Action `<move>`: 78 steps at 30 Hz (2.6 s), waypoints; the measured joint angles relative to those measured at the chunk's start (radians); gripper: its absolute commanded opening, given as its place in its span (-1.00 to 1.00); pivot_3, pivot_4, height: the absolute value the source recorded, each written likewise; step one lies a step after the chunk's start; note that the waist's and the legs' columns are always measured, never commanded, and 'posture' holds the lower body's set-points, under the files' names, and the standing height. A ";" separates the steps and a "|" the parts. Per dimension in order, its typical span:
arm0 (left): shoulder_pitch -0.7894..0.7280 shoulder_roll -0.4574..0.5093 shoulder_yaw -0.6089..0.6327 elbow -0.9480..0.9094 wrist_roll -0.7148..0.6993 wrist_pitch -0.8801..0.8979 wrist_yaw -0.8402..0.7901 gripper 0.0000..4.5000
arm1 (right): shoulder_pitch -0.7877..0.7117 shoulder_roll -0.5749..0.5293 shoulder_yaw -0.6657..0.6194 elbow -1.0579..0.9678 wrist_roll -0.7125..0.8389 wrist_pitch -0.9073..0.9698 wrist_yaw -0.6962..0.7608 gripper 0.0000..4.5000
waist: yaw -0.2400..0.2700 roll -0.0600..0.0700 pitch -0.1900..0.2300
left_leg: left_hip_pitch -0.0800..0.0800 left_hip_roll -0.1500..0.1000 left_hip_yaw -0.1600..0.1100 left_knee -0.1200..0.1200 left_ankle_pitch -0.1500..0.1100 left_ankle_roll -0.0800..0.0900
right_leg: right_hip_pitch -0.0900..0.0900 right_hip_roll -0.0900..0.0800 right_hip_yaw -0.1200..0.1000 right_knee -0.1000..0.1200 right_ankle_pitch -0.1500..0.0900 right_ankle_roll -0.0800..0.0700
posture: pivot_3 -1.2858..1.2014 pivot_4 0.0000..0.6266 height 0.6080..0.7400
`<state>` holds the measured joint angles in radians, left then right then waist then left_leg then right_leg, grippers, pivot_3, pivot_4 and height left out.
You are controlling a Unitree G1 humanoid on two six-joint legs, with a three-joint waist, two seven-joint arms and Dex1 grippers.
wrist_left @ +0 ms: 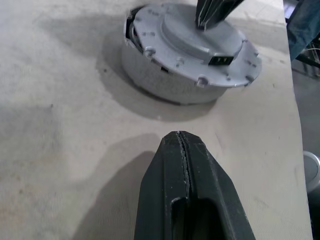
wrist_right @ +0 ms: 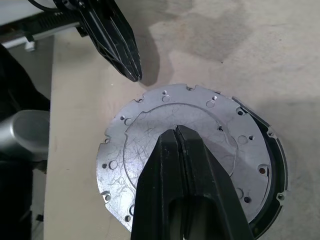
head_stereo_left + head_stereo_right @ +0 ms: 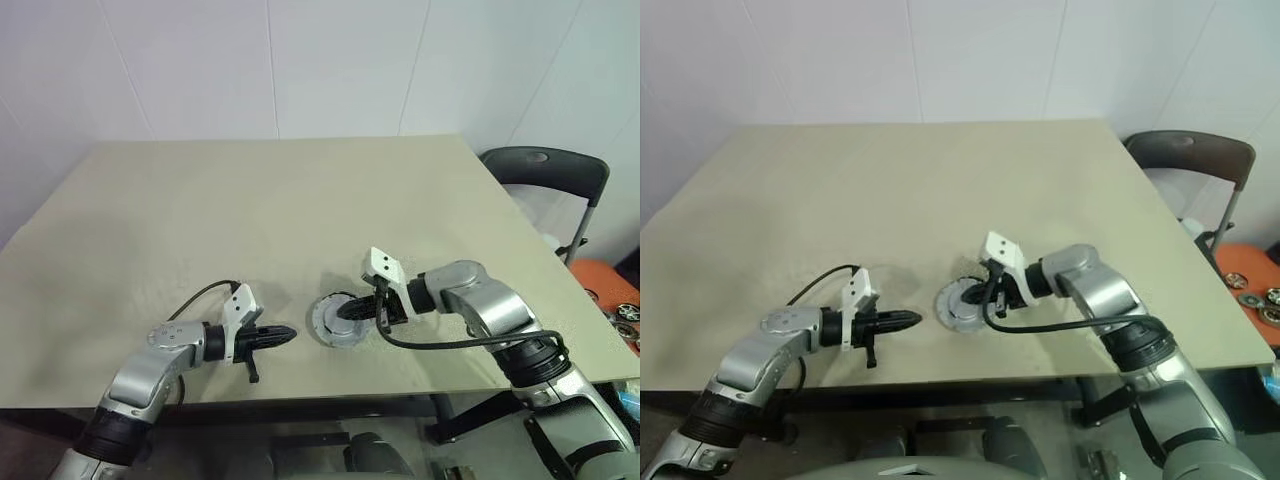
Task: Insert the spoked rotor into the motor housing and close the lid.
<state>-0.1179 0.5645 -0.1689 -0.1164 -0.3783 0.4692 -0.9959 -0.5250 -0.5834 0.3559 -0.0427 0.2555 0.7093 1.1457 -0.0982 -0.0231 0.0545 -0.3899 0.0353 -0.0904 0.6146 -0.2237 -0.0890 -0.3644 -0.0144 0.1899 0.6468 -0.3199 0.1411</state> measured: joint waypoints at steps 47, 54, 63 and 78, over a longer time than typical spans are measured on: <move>-0.048 -0.002 0.000 0.114 0.063 -0.064 -0.002 -1.00 | 0.053 0.011 0.005 -0.061 0.033 0.052 -0.138 0.44 | 0.002 -0.002 -0.001 | 0.000 0.000 0.000 0.000 0.000 0.000 | -0.002 0.000 0.000 -0.002 0.000 0.000 | 0.03 -1.00 1.00; -0.053 -0.006 -0.005 0.118 0.071 -0.065 -0.004 -1.00 | 0.038 0.078 -0.076 0.007 0.089 0.088 -0.160 0.44 | -0.003 -0.001 -0.001 | -0.001 0.000 0.000 0.000 0.000 0.000 | -0.001 0.000 0.000 -0.001 0.000 0.000 | 0.03 -1.00 1.00; -0.053 -0.012 -0.007 0.118 0.075 -0.065 -0.005 -1.00 | 0.006 0.071 -0.089 0.041 0.075 0.088 -0.172 0.44 | -0.001 -0.001 -0.001 | -0.002 0.000 0.000 -0.002 0.000 0.000 | -0.003 0.000 0.000 -0.001 0.000 0.000 | 0.03 -1.00 1.00; -0.051 -0.015 -0.007 0.118 0.083 -0.065 -0.005 -1.00 | 0.006 0.040 -0.031 0.046 -0.015 0.010 -0.162 0.44 | 0.000 -0.001 -0.001 | -0.001 0.000 0.000 -0.001 0.000 0.000 | -0.002 0.000 0.000 -0.001 0.000 0.000 | 0.03 -1.00 1.00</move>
<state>-0.1686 0.5496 -0.1762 0.0012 -0.2954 0.4040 -1.0013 -0.5189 -0.5431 0.3249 0.0035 0.2400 0.7190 0.9838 -0.0981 -0.0244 0.0537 -0.3908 0.0353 -0.0903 0.6140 -0.2238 -0.0891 -0.3661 -0.0144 0.1900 0.6461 -0.3201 0.1410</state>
